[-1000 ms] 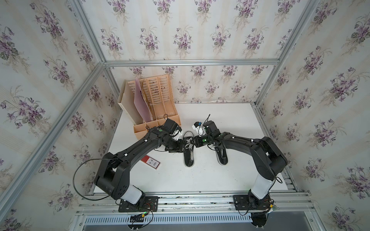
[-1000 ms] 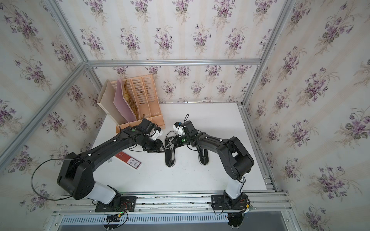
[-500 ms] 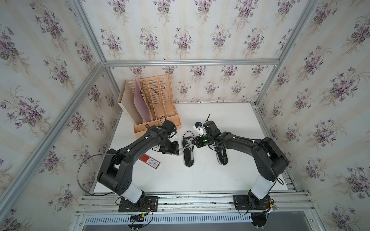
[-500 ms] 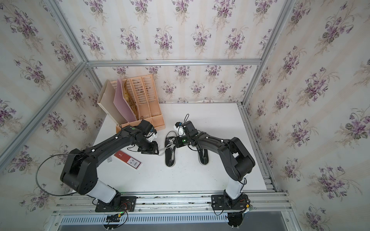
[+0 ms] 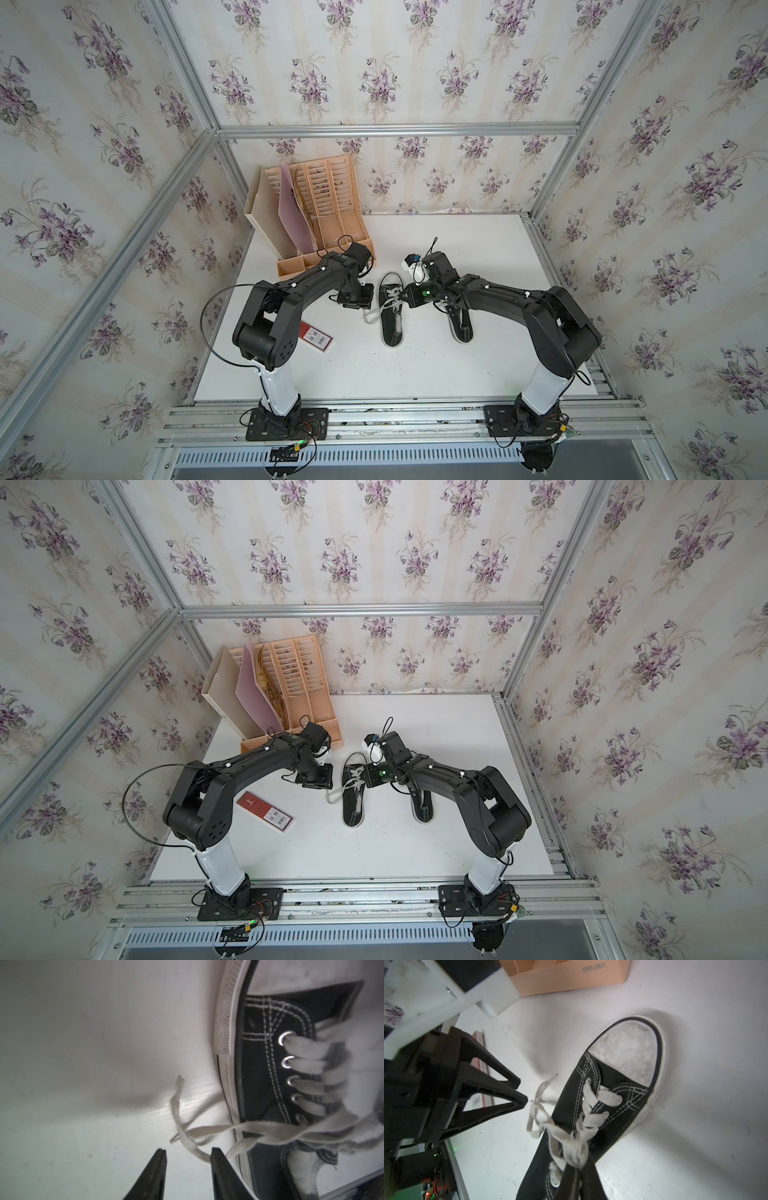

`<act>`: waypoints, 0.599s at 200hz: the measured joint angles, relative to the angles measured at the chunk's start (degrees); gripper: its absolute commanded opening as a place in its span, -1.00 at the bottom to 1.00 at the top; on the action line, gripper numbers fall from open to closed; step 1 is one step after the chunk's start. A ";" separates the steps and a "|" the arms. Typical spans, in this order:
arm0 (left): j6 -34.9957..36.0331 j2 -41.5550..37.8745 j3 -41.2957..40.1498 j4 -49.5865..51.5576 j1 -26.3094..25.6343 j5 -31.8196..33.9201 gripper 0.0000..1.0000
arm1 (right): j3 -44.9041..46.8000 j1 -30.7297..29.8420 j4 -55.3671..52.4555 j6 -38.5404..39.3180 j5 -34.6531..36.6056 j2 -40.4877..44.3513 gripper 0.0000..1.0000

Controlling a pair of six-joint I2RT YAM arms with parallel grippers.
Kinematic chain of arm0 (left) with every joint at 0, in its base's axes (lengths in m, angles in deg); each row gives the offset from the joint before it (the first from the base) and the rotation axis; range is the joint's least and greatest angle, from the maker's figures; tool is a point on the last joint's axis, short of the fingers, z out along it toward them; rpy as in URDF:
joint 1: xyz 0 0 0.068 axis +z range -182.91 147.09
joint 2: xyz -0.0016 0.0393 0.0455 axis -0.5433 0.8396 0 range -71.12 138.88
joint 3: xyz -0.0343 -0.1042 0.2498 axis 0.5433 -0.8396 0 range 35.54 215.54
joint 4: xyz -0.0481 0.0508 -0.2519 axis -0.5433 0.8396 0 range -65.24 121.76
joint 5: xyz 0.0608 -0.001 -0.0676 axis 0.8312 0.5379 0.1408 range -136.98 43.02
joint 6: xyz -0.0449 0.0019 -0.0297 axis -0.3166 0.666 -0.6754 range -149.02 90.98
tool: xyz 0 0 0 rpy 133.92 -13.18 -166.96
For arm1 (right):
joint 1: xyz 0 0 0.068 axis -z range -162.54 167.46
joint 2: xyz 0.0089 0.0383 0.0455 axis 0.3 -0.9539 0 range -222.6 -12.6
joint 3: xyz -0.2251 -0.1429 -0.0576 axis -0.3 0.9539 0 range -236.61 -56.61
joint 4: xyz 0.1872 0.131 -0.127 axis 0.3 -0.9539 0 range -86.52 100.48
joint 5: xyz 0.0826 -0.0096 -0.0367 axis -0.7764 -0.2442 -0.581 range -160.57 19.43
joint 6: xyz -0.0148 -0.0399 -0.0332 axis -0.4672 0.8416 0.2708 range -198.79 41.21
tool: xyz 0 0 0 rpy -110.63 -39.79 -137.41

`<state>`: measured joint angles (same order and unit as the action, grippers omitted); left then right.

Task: Tie the shoes
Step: Wrap the shoelace around the shoelace.

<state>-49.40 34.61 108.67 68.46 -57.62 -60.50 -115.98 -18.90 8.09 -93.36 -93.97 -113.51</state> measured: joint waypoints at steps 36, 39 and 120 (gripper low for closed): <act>0.26 3.74 1.62 -0.59 -0.02 0.42 -0.21 | 0.00 -0.02 0.00 0.02 0.00 -0.02 -1.00; 0.26 4.04 1.79 -0.68 -0.02 0.42 -0.23 | -0.02 -0.02 0.00 0.02 0.00 -0.02 -1.00; 0.28 5.70 0.11 -3.10 0.11 0.46 -0.66 | -0.31 -0.07 -0.11 0.70 0.22 -0.39 -1.00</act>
<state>-49.12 40.32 108.77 65.36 -57.51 -60.04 -116.29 -18.97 7.98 -92.66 -93.75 -113.90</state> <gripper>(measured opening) 0.220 0.076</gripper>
